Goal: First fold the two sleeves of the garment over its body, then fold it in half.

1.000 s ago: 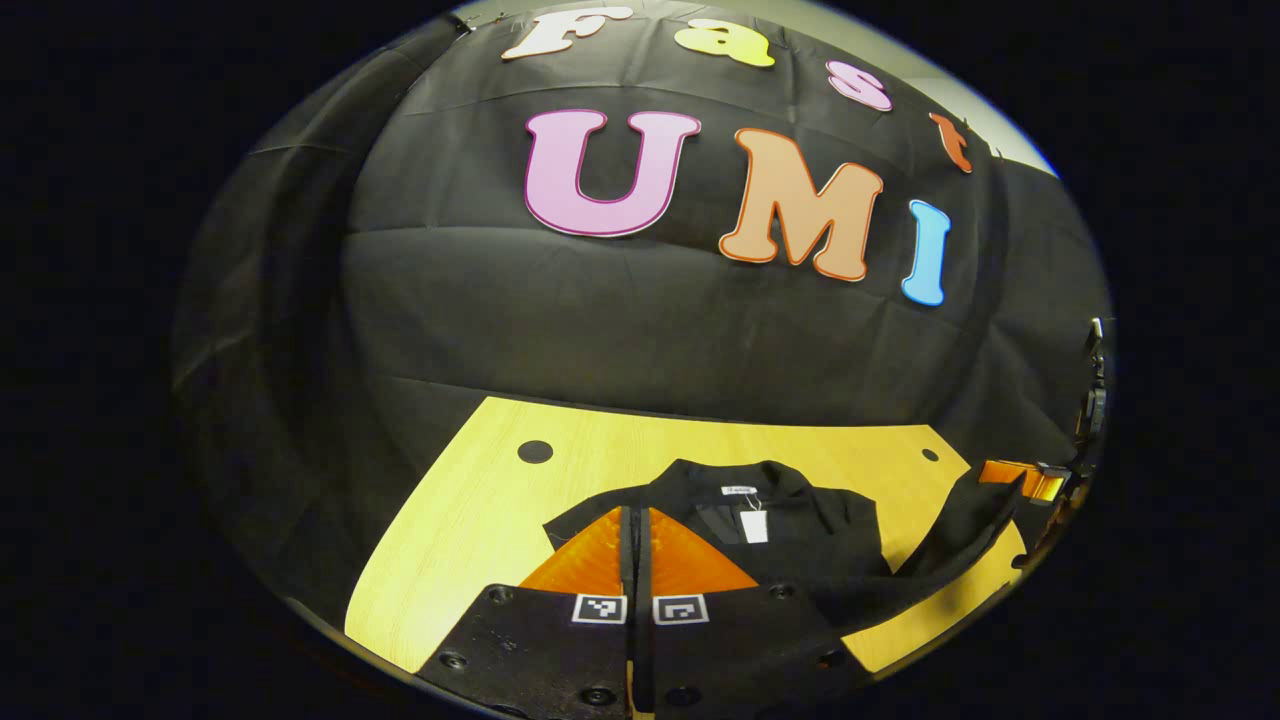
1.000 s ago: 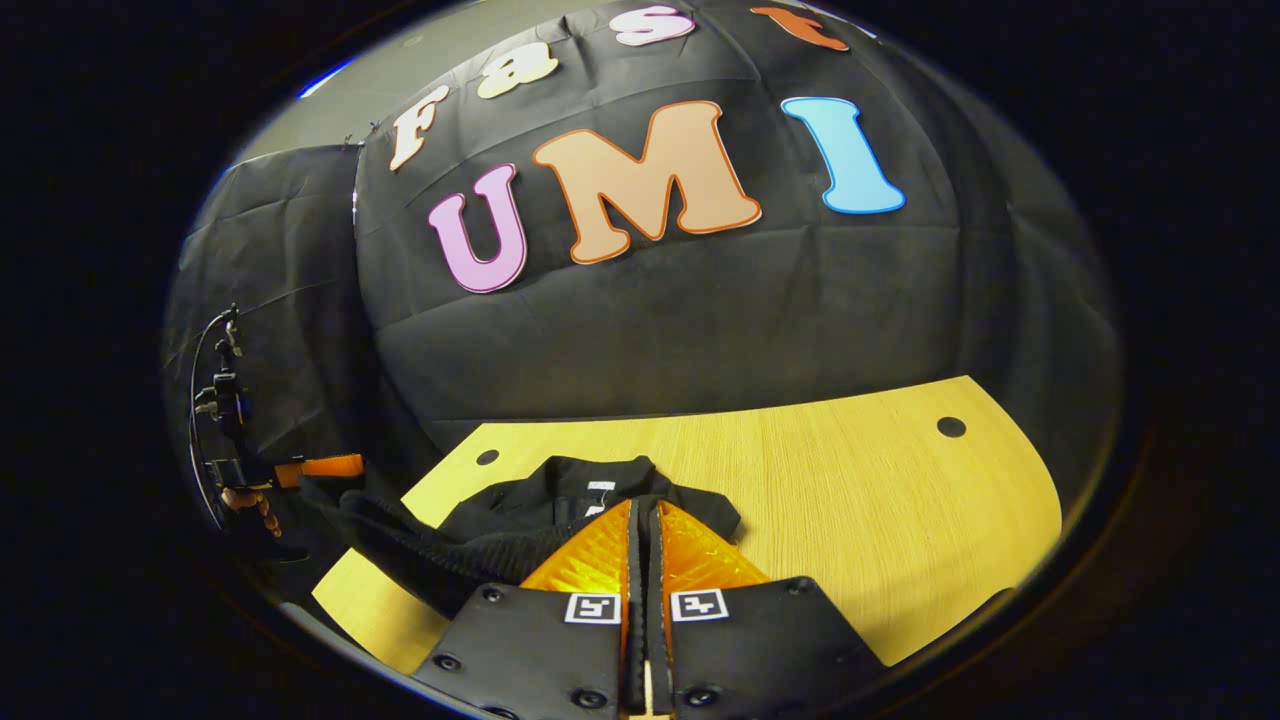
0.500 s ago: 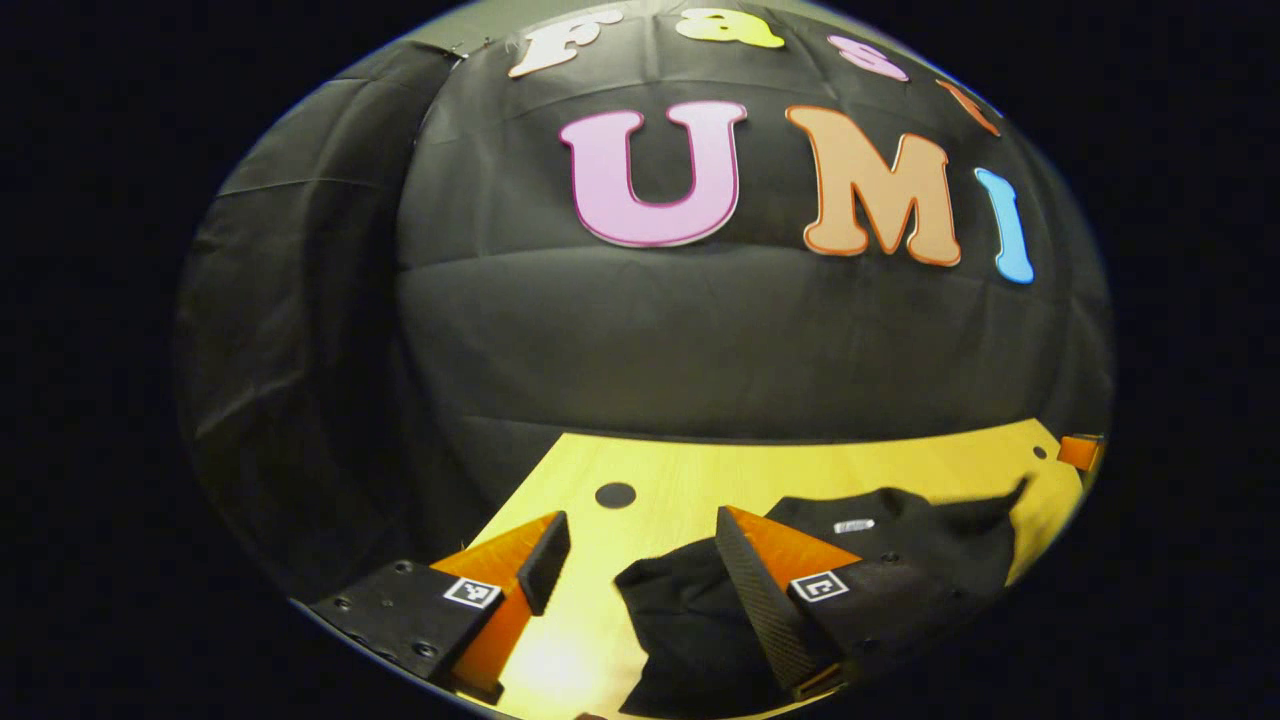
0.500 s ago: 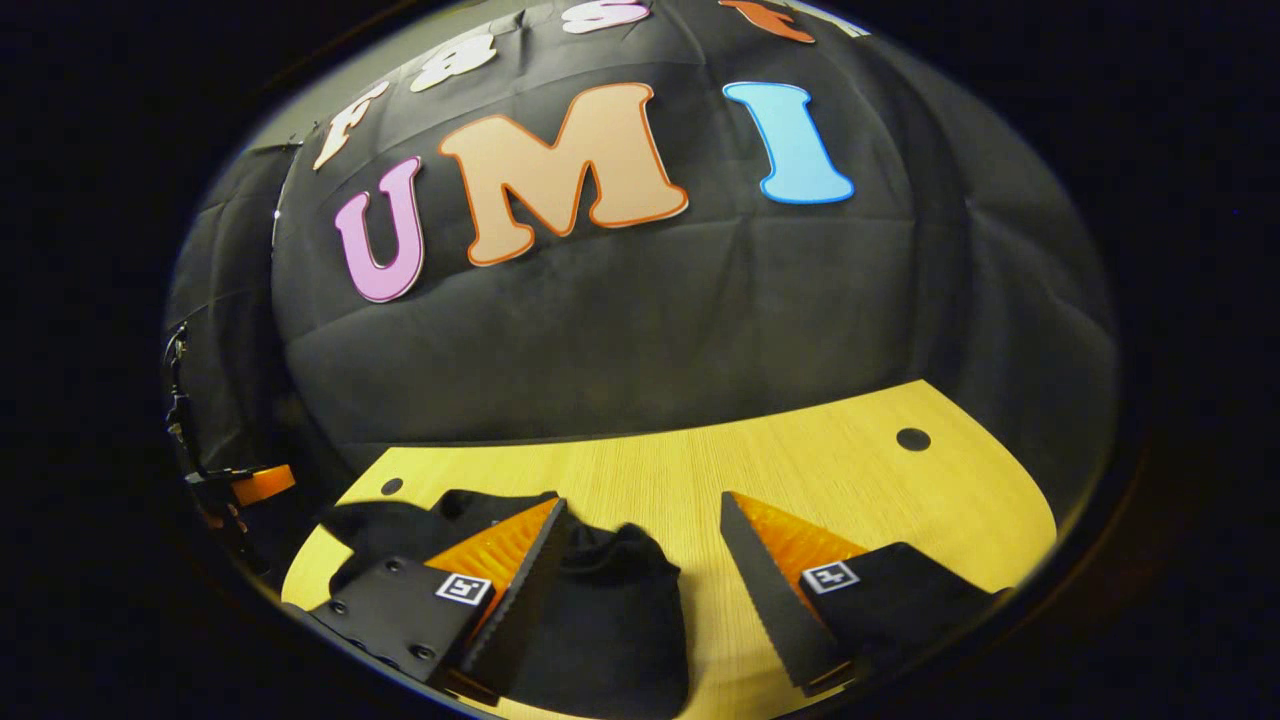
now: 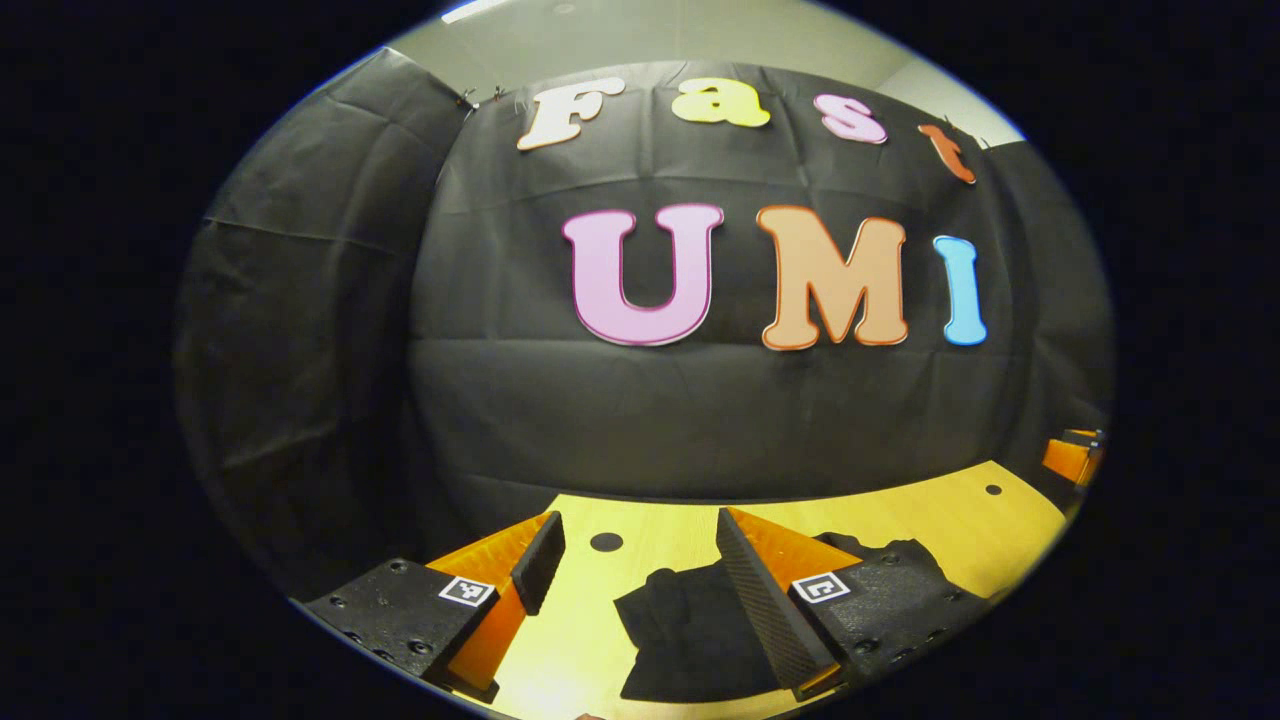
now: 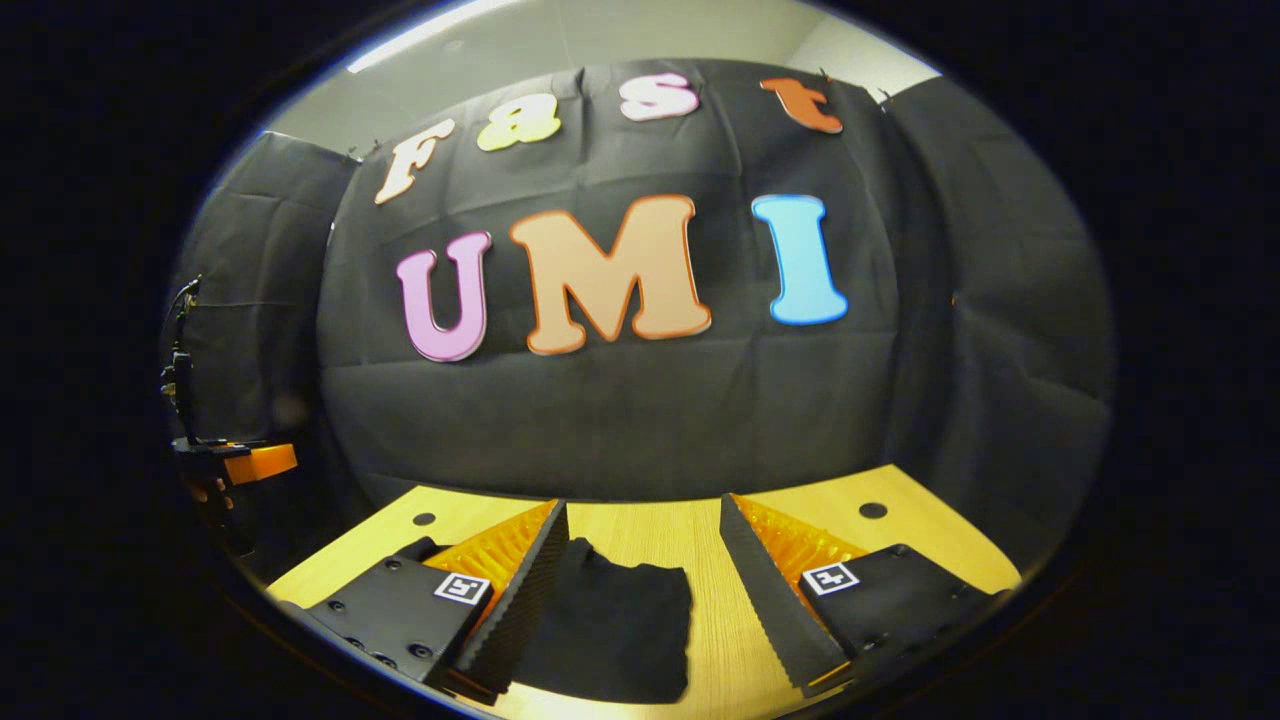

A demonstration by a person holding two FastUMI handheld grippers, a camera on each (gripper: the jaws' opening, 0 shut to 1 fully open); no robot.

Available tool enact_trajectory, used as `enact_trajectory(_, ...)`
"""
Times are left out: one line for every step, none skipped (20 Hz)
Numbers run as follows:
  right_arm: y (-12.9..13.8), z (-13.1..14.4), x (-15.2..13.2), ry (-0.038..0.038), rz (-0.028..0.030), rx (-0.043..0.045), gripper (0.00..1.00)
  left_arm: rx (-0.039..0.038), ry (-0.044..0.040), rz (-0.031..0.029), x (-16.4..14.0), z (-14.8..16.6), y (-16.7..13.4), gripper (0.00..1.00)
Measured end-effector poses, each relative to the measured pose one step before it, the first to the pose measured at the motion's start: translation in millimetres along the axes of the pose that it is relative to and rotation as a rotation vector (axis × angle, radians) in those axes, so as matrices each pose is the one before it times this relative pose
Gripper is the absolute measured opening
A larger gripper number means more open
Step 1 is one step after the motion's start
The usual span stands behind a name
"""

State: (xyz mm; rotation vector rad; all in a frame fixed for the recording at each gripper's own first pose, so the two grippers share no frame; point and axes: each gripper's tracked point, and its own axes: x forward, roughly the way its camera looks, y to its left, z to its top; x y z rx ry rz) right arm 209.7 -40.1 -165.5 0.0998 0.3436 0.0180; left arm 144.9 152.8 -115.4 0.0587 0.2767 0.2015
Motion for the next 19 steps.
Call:
enact_trajectory(5.53,4.27,-17.83,-0.01848,0.00616,-0.00183,0.97,0.00451,-0.01058,-0.00454,-15.98,3.61,1.49,0.94)
enact_trajectory(3.88,1.96,-17.02,-0.01492,-0.0002,-0.0001,0.97,-0.00036,-0.01018,-0.00573,-17.24,3.2,1.55,0.94)
enact_trajectory(3.24,2.45,-16.27,-0.02308,-0.00547,-0.00315,0.92,-0.00087,-0.01539,-0.0036,-16.86,3.88,1.62,0.94)
enact_trajectory(7.46,5.69,-19.24,-0.01754,-0.00353,0.00077,0.92,-0.00374,-0.01231,-0.00301,-14.85,4.11,1.67,0.92)
enact_trajectory(4.92,-0.58,-17.1,-0.01077,0.00373,0.00492,0.92,-0.00094,-0.01447,-0.00107,-15.52,3.08,2.02,0.92)
enact_trajectory(5.53,-0.03,-15.22,-0.00872,0.00489,0.00279,0.96,0.00232,-0.01033,0.00222,-14.67,3.95,3.41,0.94)
enact_trajectory(0.33,-5.69,-14.97,-0.00668,0.0021,0.00162,0.96,0.00587,-0.01398,0.00034,-13.29,3.84,3.51,0.92)
enact_trajectory(5.33,0.46,-15.32,-0.00439,0.00012,0.00259,0.96,0.00379,-0.00564,0.00257,-13.59,1.75,3.29,0.94)
enact_trajectory(4.87,0.21,-14.13,-0.00533,0.00478,0.00073,0.96,0.0022,-0.00361,-0.0032,-11.48,2.06,2.42,0.94)
enact_trajectory(5.88,0.59,-13.31,-0.00711,0.0054,-0.00197,0.96,0.00211,-0.00492,-0.00392,-12.5,2.66,1.13,0.92)
enact_trajectory(4.43,2.32,-11.57,-0.01153,0.00246,-0.00566,0.96,0.002,-0.00348,-0.00129,-10.14,1.47,1.64,0.94)
enact_trajectory(3.22,3.03,-11.1,-0.01129,0.00245,-0.00709,0.96,0.00247,-0.00248,-0.00209,-10.11,1.7,1.56,0.94)
enact_trajectory(3.24,2.02,-8.84,-0.00863,0.0044,-0.00625,0.96,-0.00003,-0.00453,-0.00569,-9.44,3.31,0.37,0.94)
enact_trajectory(2.16,1.31,-9.8,-0.01003,-0.00034,-0.00228,0.96,0.00501,-0.00492,-0.00967,-6.34,1.67,-2.2,0.94)
enact_trajectory(2.14,1.71,-8.39,-0.00095,0.00349,0.00089,0.92,0.00756,-0.00442,-0.00742,-5.53,2.41,-1.74,0.91)
enact_trajectory(1.31,0.58,-5.3,-0.00261,0.00489,0.00346,0.92,0.00618,-0.00511,-0.00767,-3.71,3.36,-1.68,0.91)
enact_trajectory(0.11,2.8,-3.9,-0.0038,0.00297,0.00105,0.92,0.00459,0.00015,-0.0021,-3.1,2.52,-1.75,0.91)
enact_trajectory(-2.08,4.07,-1.21,-0.00774,0.00018,-0.00024,0.92,-0.00024,-0.0114,-0.00027,-3.16,4.6,-0.2,0.94)
enact_trajectory(-2.66,3.64,-0.79,-0.00179,-0.00091,0.00146,0.96,-0.00104,-0.00582,0.00345,-1.75,5.51,-0.9,0.94)
